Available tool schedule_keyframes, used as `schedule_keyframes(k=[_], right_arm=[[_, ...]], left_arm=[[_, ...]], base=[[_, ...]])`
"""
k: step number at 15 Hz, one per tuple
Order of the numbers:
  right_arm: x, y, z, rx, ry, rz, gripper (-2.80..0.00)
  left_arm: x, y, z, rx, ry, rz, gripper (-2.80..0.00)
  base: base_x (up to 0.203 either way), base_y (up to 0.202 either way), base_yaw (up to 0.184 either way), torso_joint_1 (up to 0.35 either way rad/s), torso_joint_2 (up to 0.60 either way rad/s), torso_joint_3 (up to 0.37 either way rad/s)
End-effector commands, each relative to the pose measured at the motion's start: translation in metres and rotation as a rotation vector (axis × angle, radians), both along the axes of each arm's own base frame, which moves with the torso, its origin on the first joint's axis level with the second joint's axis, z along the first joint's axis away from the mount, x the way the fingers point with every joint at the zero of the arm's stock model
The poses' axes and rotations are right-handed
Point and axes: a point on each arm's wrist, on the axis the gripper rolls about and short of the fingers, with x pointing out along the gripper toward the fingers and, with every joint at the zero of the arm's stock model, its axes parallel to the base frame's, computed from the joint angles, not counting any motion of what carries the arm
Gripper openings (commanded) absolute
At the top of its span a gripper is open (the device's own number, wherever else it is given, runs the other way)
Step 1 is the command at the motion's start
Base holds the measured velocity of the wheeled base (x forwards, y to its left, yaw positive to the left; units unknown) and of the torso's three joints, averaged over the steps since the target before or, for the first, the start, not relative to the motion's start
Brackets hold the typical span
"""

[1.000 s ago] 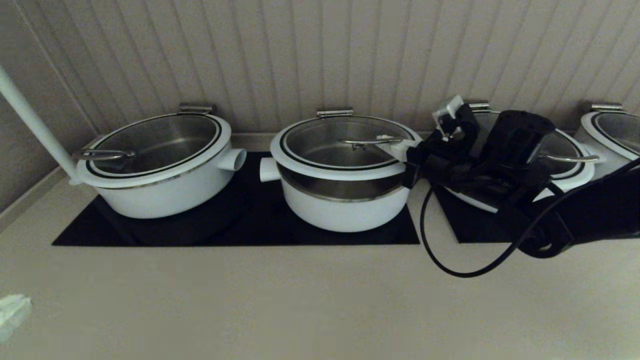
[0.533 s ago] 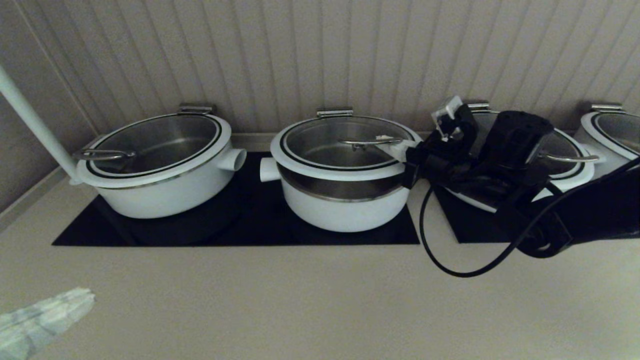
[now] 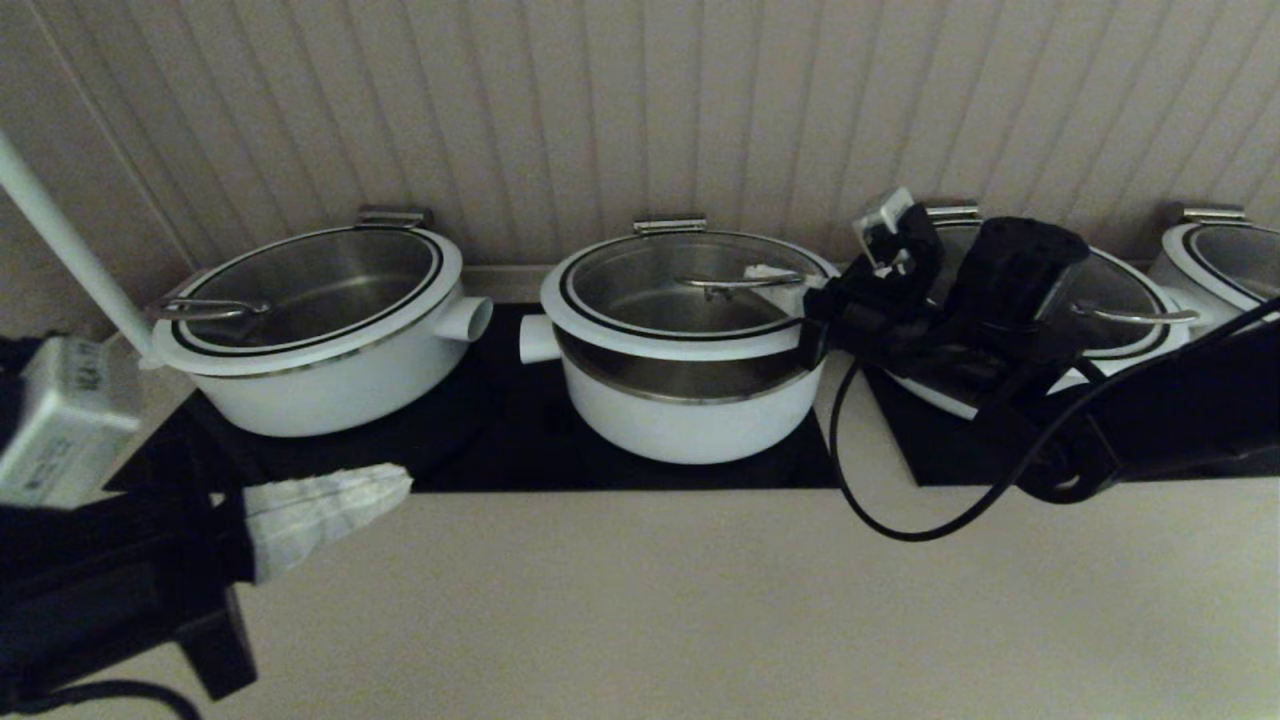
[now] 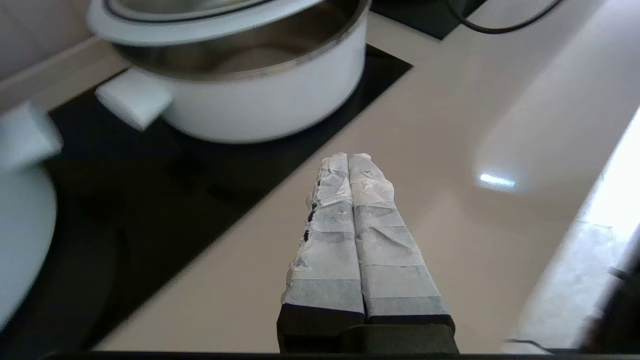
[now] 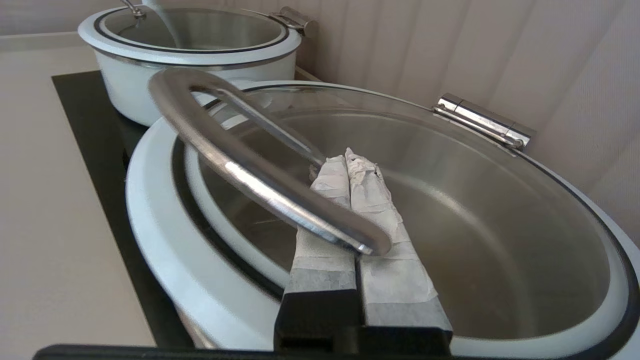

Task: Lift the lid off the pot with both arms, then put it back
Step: Hold the pot lid with the left arm

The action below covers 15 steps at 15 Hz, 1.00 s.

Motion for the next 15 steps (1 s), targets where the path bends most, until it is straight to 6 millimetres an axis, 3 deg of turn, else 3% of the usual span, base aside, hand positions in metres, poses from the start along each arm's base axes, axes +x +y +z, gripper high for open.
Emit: schedule_keyframes(k=[1,6,9,15], right_arm=[[0.005,0.002,-0.003,0.000,-0.004,0.003,-2.80],[0.010,0.004,-0.004,0.003,-0.011,0.003,-2.80],[0.013,0.005,-0.004,0.004,-0.012,0.004,-2.80],[0.014,0.006,0.000,0.027,-0.011,0.009,-2.80]], left_arm=[[0.040,-0.031,-0.018,0.060,0.077,-0.010,-2.80],[0.071,-0.079,-0.029,0.077,0.017,0.056,-2.80],[0.069,-0.084,-0.033,0.084,0.026,0.042,-2.80],[0.090,-0.100,-0.041,0.096,0.028,0.075,-2.80]], base=[[0.000,0.000,0.000,0.000,0.00,0.000],[0.000,0.000,0.000,0.000,0.00,0.000],[0.000,0.000,0.000,0.000,0.00,0.000],[0.000,0.000,0.000,0.000,0.00,0.000]])
